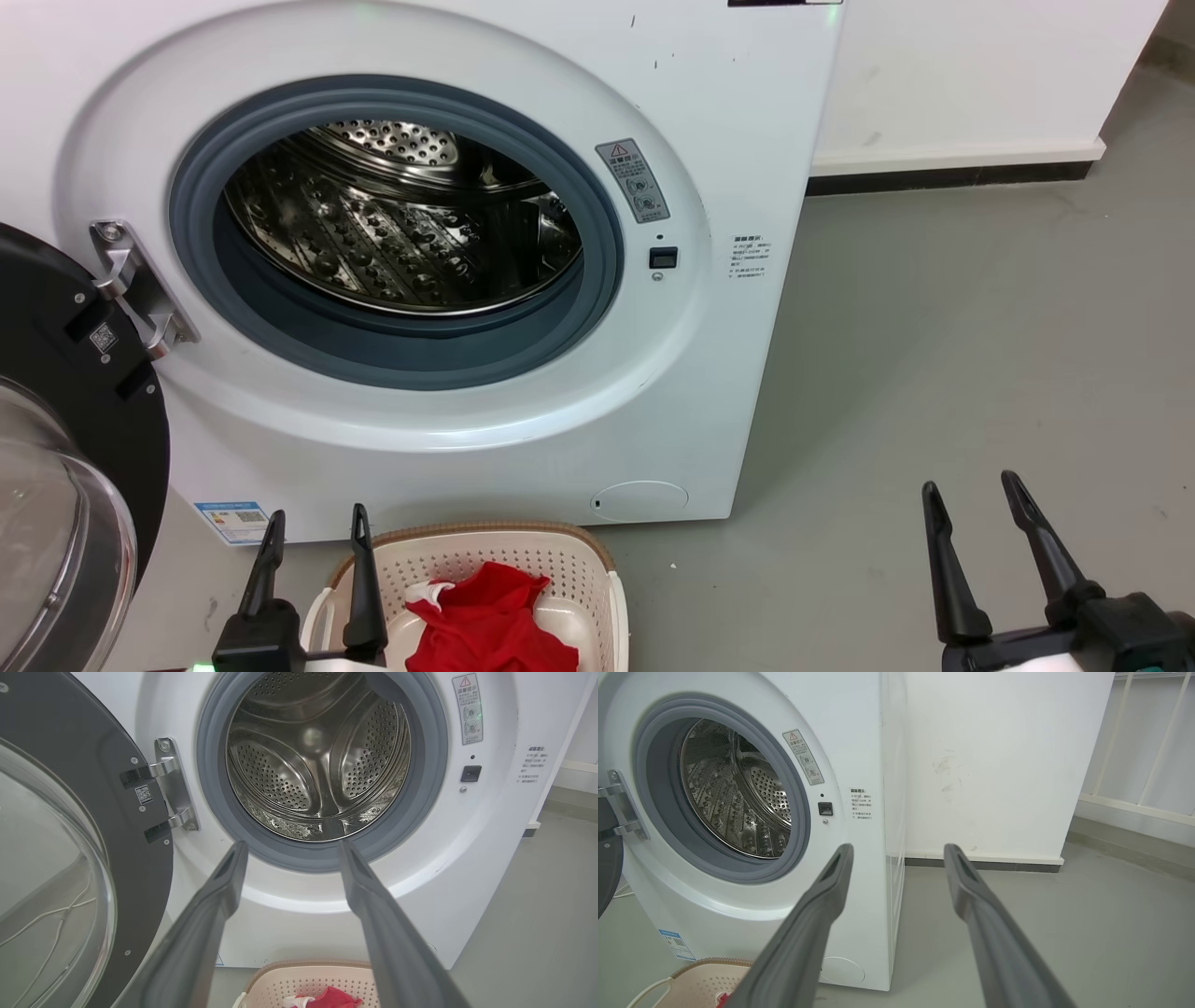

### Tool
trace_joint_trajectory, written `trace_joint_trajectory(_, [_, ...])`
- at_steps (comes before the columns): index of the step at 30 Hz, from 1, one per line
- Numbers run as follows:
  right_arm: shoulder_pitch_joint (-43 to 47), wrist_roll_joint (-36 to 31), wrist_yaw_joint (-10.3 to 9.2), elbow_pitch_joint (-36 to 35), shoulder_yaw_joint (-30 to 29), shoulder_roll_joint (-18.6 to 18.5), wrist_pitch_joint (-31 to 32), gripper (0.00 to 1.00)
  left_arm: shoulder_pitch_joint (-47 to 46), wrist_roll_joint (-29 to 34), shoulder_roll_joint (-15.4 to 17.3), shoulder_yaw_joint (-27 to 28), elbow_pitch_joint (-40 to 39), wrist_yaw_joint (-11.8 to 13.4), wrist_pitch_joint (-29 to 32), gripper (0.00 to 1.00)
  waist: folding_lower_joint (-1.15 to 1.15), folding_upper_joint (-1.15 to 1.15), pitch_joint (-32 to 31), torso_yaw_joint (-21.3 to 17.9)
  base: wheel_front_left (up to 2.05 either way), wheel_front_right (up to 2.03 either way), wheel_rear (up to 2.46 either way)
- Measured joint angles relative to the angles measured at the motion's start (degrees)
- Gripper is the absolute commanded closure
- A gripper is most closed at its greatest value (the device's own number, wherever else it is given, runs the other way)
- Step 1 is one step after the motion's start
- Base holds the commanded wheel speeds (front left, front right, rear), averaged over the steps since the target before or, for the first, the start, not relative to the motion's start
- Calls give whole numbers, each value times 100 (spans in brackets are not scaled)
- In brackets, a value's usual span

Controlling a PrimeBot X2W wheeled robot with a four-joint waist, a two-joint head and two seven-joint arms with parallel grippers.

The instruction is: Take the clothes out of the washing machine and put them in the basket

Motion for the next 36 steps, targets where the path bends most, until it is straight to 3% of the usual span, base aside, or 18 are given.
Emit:
trace_joint_trajectory(11, [132,11,0,-52,-4,0,0,0,157,33,-29,-41,-246,127,0,0,0,0,-94,7,0,0,0])
trace_joint_trajectory(30, [133,26,0,-65,26,0,0,0,187,9,-36,118,-171,29,0,0,1,0,-112,-3,0,0,0])
trace_joint_trajectory(31, [135,25,0,-22,30,1,1,100,191,7,-38,112,-130,29,1,100,1,0,-113,-3,0,0,0])
trace_joint_trajectory(36, [192,121,0,205,41,4,35,100,232,-99,-54,94,138,21,66,100,1,0,-111,-1,0,0,0])
